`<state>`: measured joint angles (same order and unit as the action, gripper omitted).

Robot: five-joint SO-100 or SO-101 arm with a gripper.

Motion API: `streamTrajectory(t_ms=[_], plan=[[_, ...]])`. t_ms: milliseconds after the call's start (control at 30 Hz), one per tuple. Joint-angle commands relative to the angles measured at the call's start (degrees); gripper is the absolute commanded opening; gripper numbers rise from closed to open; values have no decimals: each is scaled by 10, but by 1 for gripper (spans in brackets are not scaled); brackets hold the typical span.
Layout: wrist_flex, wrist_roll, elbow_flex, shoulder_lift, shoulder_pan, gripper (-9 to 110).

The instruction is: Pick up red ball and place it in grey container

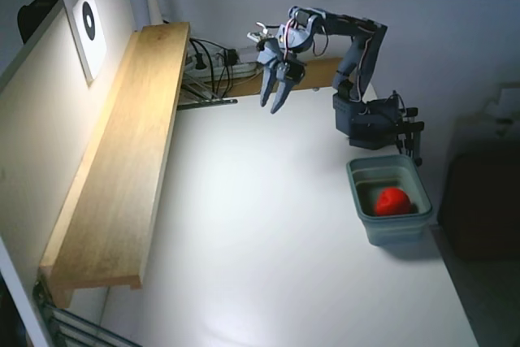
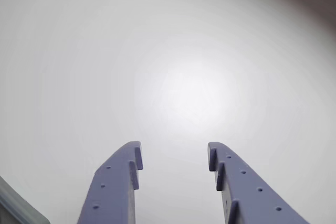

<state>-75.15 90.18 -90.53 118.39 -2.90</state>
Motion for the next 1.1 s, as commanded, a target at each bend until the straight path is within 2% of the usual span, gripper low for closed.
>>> streamTrajectory(t_ms=[0,567,1067], plan=[[-38,-2,37,15,46,11],[-187,-2,115,10,247,1],[-247,-2,147,9,328,-3]])
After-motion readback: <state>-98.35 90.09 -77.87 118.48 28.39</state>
